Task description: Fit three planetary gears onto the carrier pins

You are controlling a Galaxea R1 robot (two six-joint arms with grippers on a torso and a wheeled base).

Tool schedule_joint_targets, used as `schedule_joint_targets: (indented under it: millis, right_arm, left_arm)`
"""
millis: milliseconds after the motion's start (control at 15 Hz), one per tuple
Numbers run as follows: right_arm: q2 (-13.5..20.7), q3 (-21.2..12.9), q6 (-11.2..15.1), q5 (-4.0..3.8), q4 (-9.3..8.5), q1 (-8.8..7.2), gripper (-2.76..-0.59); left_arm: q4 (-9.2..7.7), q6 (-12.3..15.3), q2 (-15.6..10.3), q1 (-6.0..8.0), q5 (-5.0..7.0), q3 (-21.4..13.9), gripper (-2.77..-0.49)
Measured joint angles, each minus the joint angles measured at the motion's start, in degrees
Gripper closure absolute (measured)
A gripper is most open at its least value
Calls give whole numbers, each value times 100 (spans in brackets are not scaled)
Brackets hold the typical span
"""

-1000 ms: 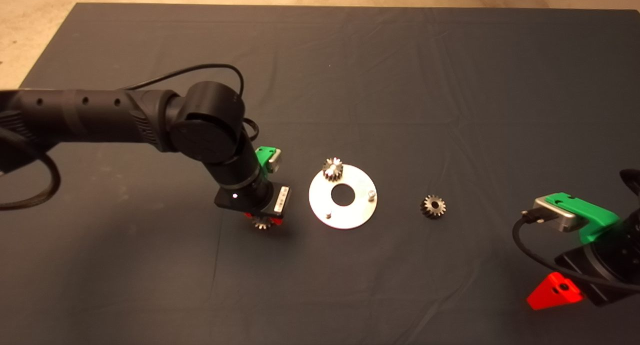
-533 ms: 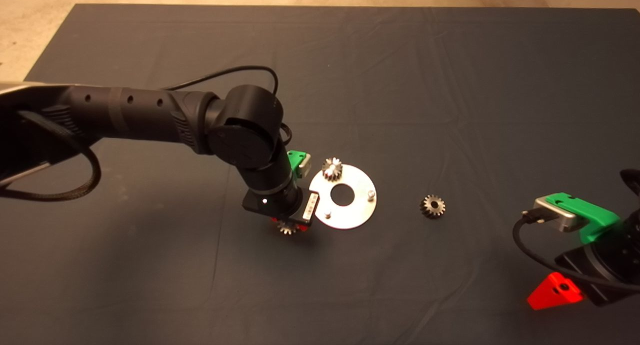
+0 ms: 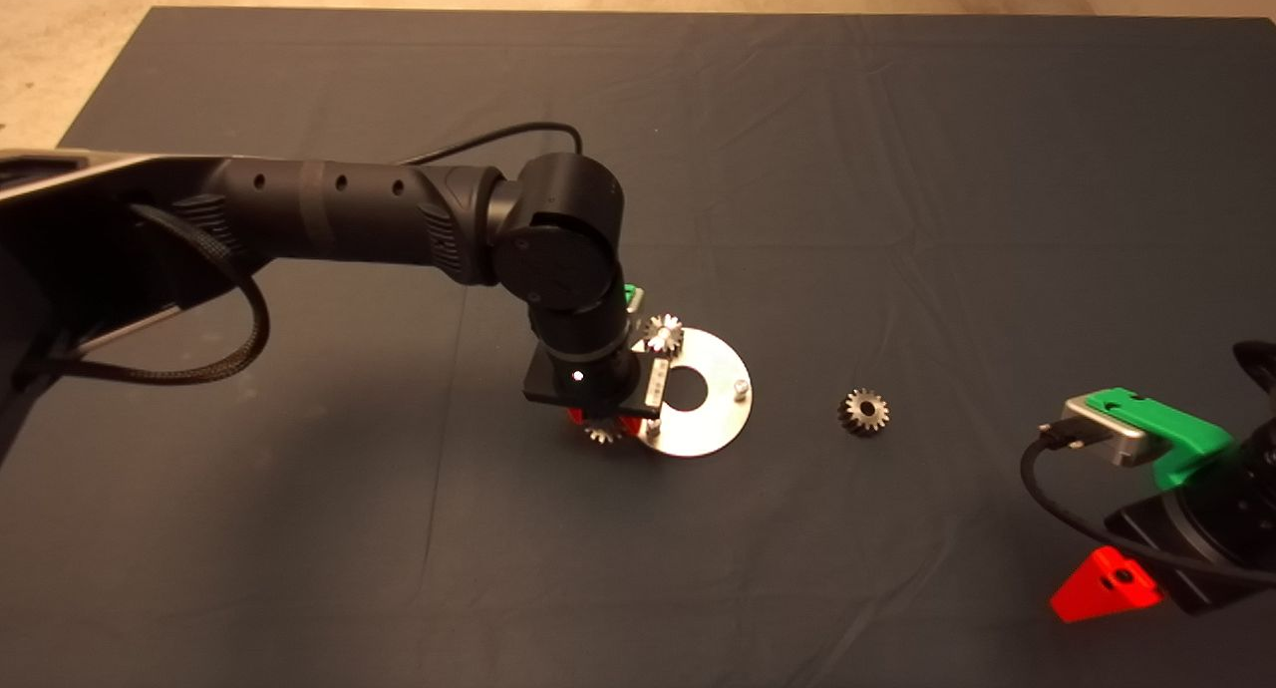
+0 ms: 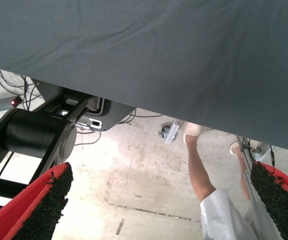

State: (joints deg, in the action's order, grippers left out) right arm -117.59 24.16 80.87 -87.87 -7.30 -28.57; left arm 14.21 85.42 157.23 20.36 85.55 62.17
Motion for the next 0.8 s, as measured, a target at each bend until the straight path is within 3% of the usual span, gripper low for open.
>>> schedule_joint_targets:
  millis: [467, 667, 800]
  right_arm:
    - [1, 0, 0, -2, 0, 16, -264]
    - [0, 0, 0, 2, 0, 16, -265]
    - [12, 0, 0, -2, 0, 18, -265]
  left_arm:
    - [-7, 75, 200, 1, 37, 296, -82]
    - [-7, 75, 521, 46, 139, 466, -82]
    - [-4, 75, 664, 141, 133, 522, -82]
